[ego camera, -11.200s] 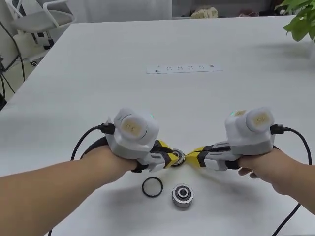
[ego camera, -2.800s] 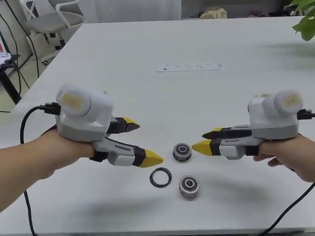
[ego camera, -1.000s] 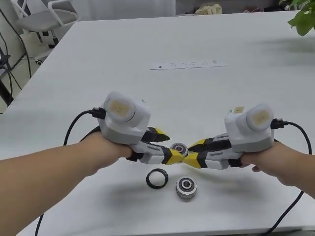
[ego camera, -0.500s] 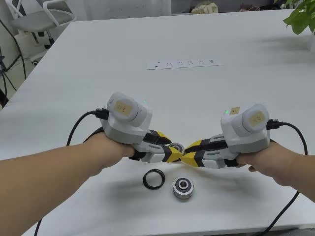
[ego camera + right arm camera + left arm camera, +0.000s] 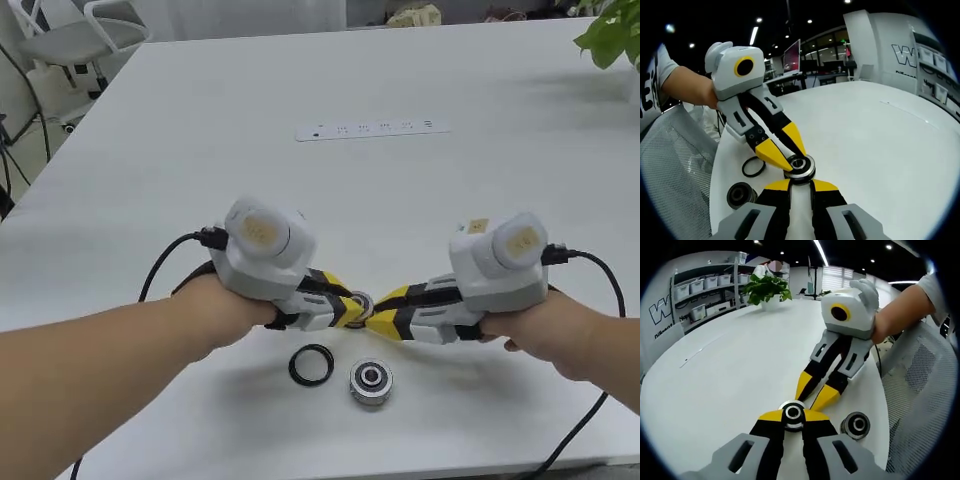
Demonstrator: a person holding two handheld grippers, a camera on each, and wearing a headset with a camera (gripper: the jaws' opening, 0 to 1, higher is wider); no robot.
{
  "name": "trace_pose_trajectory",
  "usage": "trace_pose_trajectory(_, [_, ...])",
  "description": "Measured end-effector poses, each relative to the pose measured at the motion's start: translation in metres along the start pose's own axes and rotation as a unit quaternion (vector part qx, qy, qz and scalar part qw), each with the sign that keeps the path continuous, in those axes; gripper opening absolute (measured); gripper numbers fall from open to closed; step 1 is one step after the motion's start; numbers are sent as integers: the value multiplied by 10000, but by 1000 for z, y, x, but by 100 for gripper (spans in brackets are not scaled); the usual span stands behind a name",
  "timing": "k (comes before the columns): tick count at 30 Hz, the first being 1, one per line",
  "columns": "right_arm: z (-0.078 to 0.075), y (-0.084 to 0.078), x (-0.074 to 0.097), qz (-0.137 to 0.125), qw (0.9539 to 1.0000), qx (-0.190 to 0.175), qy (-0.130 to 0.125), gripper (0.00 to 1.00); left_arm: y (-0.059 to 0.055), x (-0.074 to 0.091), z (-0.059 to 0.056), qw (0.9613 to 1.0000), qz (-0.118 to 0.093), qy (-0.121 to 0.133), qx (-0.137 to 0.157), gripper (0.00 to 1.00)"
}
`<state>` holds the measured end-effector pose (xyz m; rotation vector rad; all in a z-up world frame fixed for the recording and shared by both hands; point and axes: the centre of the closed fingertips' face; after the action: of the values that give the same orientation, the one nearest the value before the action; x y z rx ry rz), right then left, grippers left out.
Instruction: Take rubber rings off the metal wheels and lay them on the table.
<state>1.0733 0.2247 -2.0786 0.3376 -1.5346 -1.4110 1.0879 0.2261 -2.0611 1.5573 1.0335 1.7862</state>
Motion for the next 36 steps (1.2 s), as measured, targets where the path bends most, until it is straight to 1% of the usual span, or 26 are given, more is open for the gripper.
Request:
trace_pose_trajectory(1, [0,0,0,0,10000,1,1,12,0,0,-1,10000,-5,17,40,8])
trace_pose_trajectory(3, [0,0,0,15,10000,13,-5,11,0,1,0,10000,-7,38,67,8])
trace_pose_trajectory(8, [0,0,0,45,10000,83,-31,10,0,2,0,9999,-20,68,79,7])
trace_pose_trajectory(9, [-2,-2,2,114,9998,130,-85,5,0,2,0,9999,-29,73,91,7])
trace_pose_trajectory(10, [-3,-2,2,102,9998,158,-108,0,-1,2,-1,9999,-47,75,107,7])
trace_pose_trajectory(11, [-2,-2,3,83,10000,14,-53,0,-1,2,-1,9999,-67,66,123,7])
trace_pose_trajectory(14, [-3,-2,3,92,9999,32,-71,0,-1,2,-1,9998,-88,98,141,7])
trace_pose_trajectory(16, [-2,-2,2,84,9999,-54,-92,0,0,2,-2,9998,-86,105,144,7])
trace_pose_trajectory(18, [-4,-2,3,66,9996,-226,-148,0,0,2,-2,9998,-78,116,144,7])
trace_pose_trajectory(21, [-6,-2,2,16,9981,-585,-204,0,0,2,-2,9998,-41,156,111,7])
trace_pose_trajectory(27, [-11,-2,4,-47,9961,-832,-294,0,-1,2,-4,9998,-27,180,92,7])
trace_pose_trajectory(30, [-11,-1,5,-71,9955,-889,-335,0,-1,3,-6,9998,-16,186,89,7])
trace_pose_trajectory(32, [-13,1,7,-149,9945,-966,-383,0,-1,3,-8,9998,2,181,70,7])
trace_pose_trajectory(36, [-13,7,8,-314,9919,-1166,-388,0,-1,3,-10,9998,11,208,68,7])
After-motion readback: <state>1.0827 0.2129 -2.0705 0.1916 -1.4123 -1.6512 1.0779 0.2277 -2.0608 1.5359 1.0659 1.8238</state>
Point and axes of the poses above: the centre of the closed fingertips' face, and the gripper's own axes: x roughly backward along the fingers, z roughly to its left, y roughly out of its top, and after that the axes turned 4 degrees about -z, right-handed
